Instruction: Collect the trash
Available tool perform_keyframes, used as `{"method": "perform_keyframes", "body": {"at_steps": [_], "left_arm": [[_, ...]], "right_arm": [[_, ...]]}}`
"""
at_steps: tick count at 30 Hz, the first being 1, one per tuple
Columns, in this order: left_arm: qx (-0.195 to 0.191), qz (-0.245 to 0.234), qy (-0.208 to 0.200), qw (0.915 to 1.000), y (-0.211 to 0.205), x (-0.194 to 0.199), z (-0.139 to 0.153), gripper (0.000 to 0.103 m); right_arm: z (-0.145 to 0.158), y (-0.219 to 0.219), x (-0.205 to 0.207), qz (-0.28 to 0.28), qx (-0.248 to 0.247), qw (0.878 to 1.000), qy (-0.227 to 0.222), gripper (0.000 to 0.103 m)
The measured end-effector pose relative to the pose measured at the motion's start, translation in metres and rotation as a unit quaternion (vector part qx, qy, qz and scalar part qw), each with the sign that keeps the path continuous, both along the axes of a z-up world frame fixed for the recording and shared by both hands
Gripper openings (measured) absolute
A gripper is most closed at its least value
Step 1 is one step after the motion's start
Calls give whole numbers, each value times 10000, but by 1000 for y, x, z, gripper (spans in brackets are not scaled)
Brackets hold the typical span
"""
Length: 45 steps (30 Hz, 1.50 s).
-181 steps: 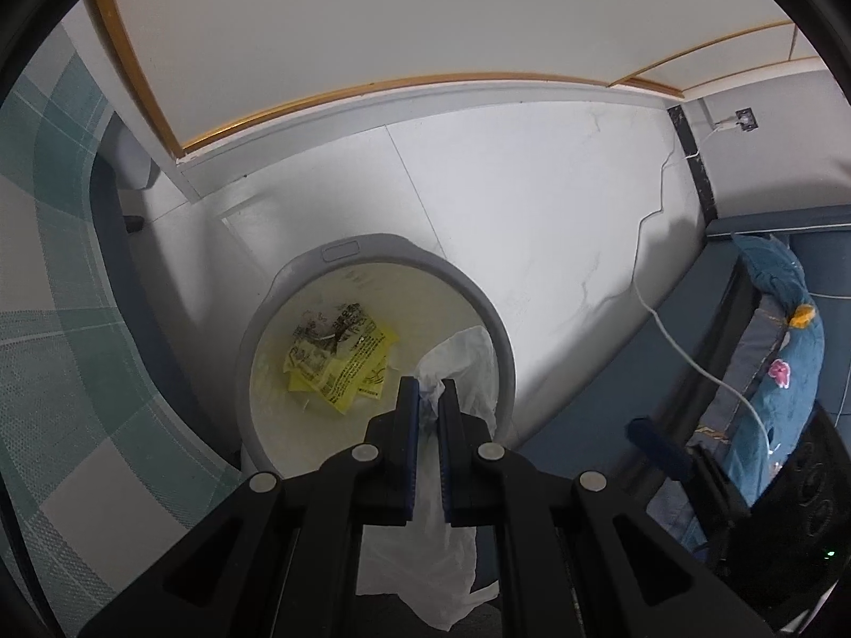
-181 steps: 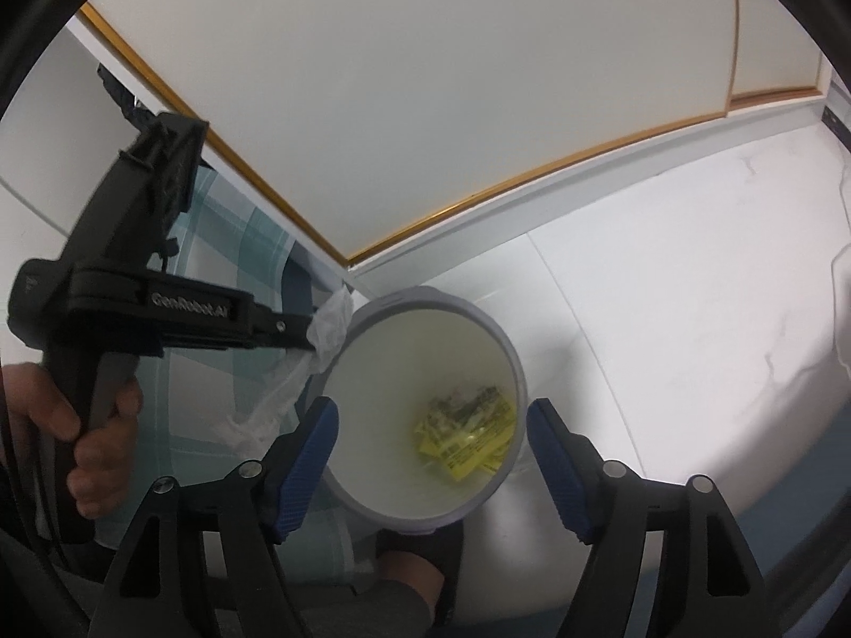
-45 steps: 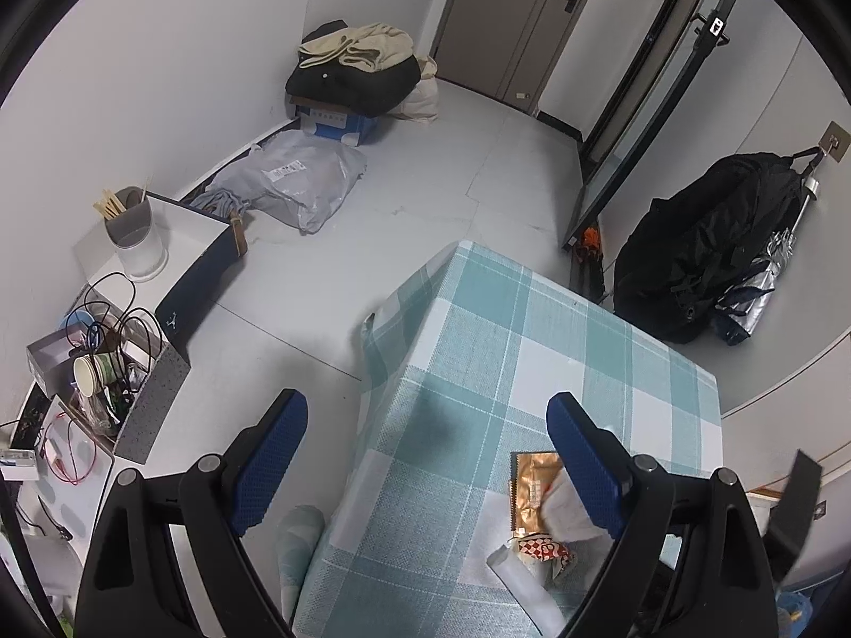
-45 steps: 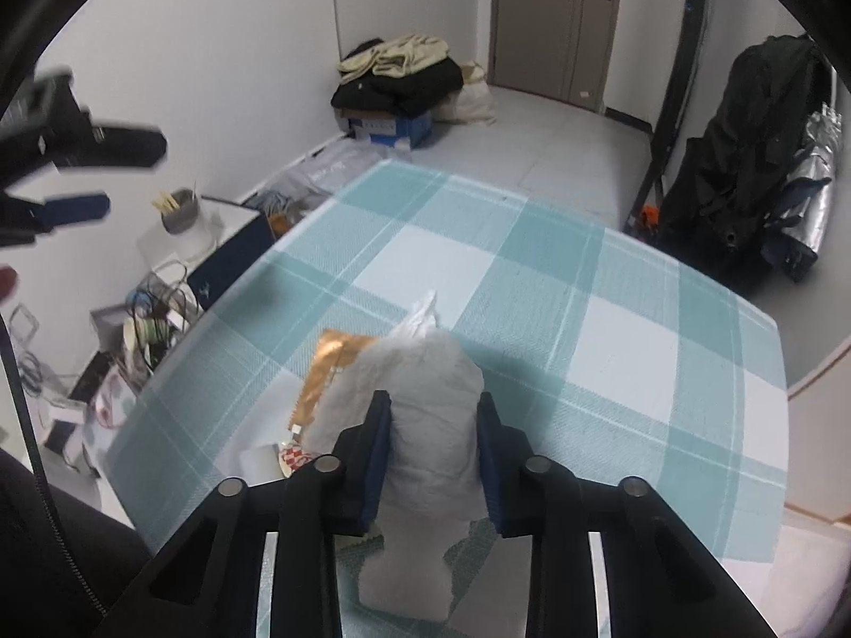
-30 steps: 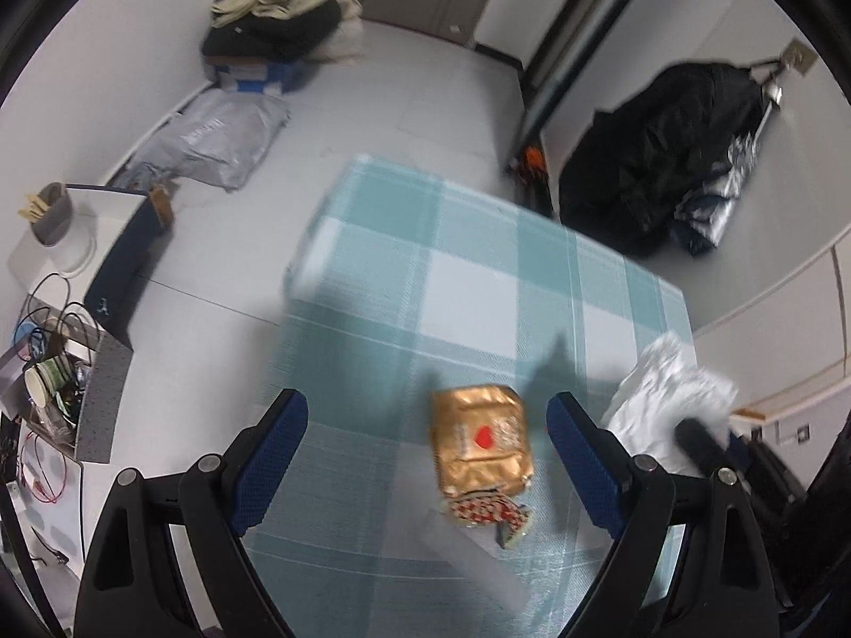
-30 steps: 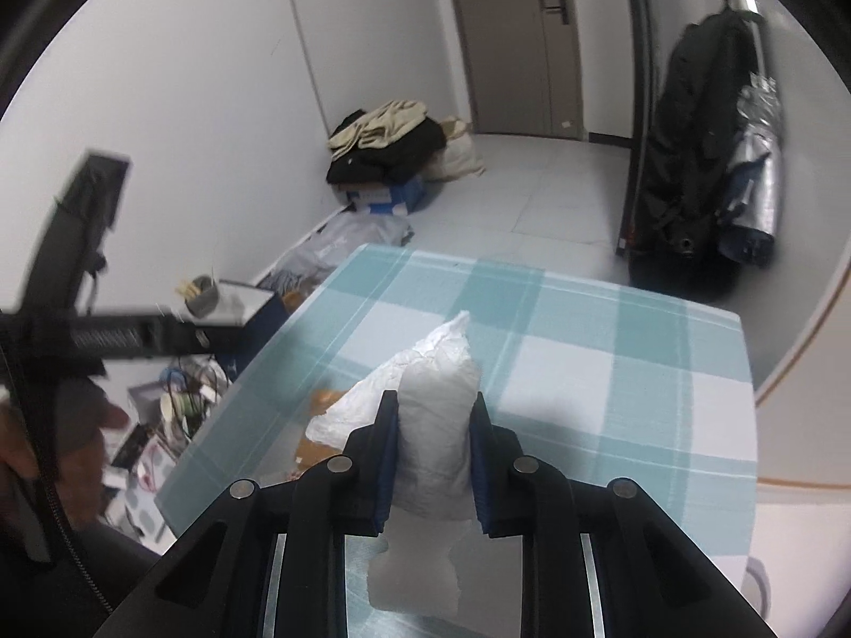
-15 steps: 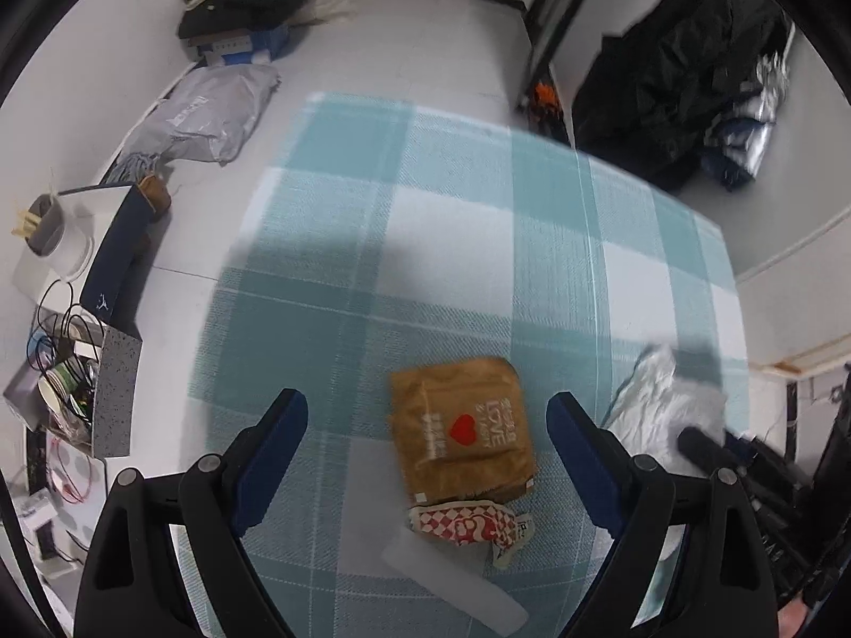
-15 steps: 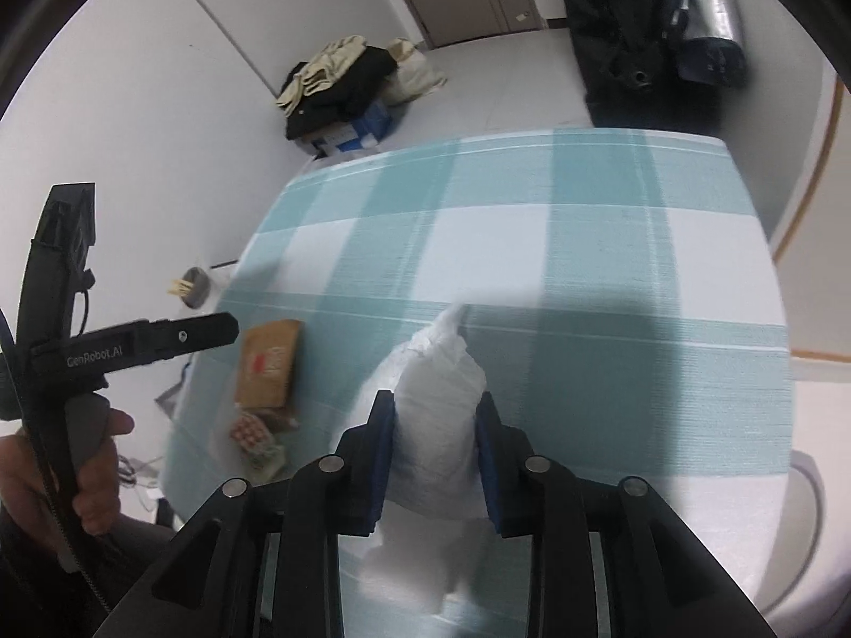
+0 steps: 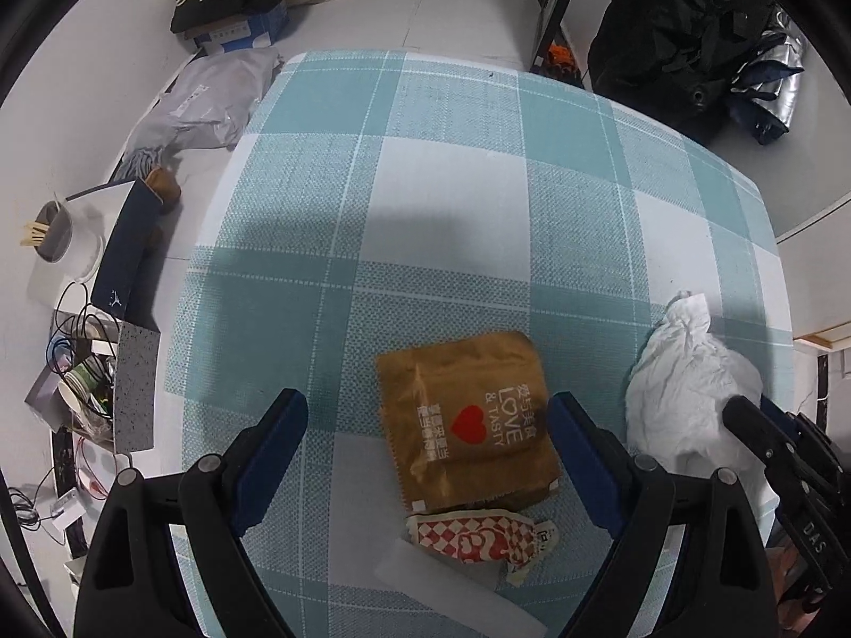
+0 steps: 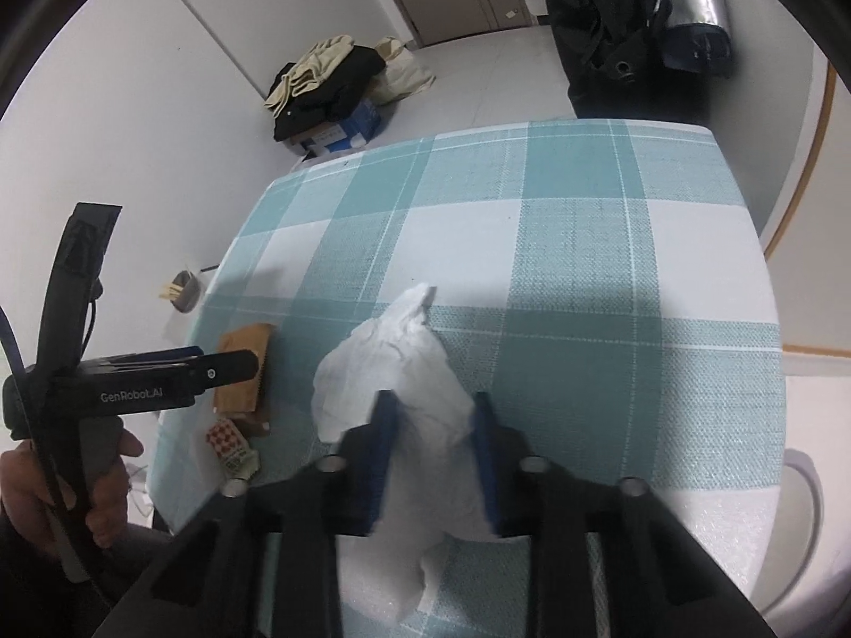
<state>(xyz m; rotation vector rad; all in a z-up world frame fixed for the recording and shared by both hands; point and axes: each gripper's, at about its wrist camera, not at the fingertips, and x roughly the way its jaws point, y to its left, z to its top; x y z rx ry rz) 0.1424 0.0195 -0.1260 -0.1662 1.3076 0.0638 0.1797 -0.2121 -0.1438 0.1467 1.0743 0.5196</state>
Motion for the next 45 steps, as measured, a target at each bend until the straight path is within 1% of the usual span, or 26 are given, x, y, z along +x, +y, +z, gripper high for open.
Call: {"method": "perform_keyframes", "body": {"at_steps": [1,2,3,6,8,10,12,14,16,17,18,20,21,22,24,26,27,28,29,32,34,36,39,41,43,45], "left_arm": [[19,-5,-11,10000,0,0,0,89],[22,-14,-16,10000,-2,2,-1,89],[21,-25,-15,10000,-2,2,-1,89],[-73,-49,-28,10000,-4,4,-1,89],[-48,-73,-49,10000,-6,4,-1,89],[171,-96,-67,9998,-8,5,-1,89],[255,-85,-62,9996,-7,5,-2,82],[166,-71,-32,9998,-4,5,-4,68],[161,-60,-39,9998,-4,4,-3,66],[187,-72,-59,9998,-5,4,-3,62],[228,-93,-80,9997,-6,4,-3,60],[234,-131,-116,9996,-7,4,-2,47],[244,-160,-129,9995,-8,5,-1,45],[262,-167,-140,9994,-8,5,-1,40],[292,-152,-173,9993,-7,6,0,35],[309,-100,-211,9993,-3,5,1,21],[271,-73,-222,9994,-1,5,1,17],[201,-56,-216,9995,2,4,1,8],[143,-32,-212,9997,4,4,0,4],[-198,64,-279,9994,7,3,4,2],[-450,90,-449,9979,9,1,12,2],[-732,106,-615,9954,11,1,19,2],[-1167,195,-734,9903,13,2,23,1],[-1363,157,-729,9879,11,4,23,1],[-1646,90,-722,9837,6,6,23,1],[-1724,9,-719,9824,2,7,23,1]], "right_arm": [[1,1,0,-11,-12,10000,-33,14],[2,1,0,-34,-31,10000,-82,8],[5,0,0,-71,-9,9999,-129,4],[17,-6,-1,-171,222,9992,-283,3],[24,-8,-3,-193,310,9984,-434,3],[31,-11,-5,-232,364,9974,-582,3],[36,-15,-6,-266,542,9962,-627,3],[38,-17,-6,-278,554,9959,-654,3],[39,-19,-6,-294,611,9956,-647,3],[40,-20,-6,-297,647,9955,-631,3],[41,-20,-6,-296,661,9954,-628,3],[44,-19,-7,-277,650,9952,-670,3],[44,-18,-7,-273,639,9952,-684,3],[45,-18,-7,-271,647,9951,-696,3],[47,-19,-8,-269,650,9949,-718,3],[47,-19,-9,-281,640,9950,-720,3],[47,-19,-9,-285,658,9949,-710,3],[47,-19,-9,-289,658,9949,-710,3],[46,-19,-8,-296,655,9949,-705,3],[48,-20,-8,-315,676,9946,-723,3],[49,-21,-9,-327,697,9943,-740,3],[50,-22,-8,-345,703,9941,-746,3],[51,-24,-9,-363,714,9939,-764,3],[51,-26,-9,-394,733,9938,-741,3],[51,-28,-9,-409,765,9935,-736,3],[52,-29,-10,-417,782,9934,-734,3]]}}
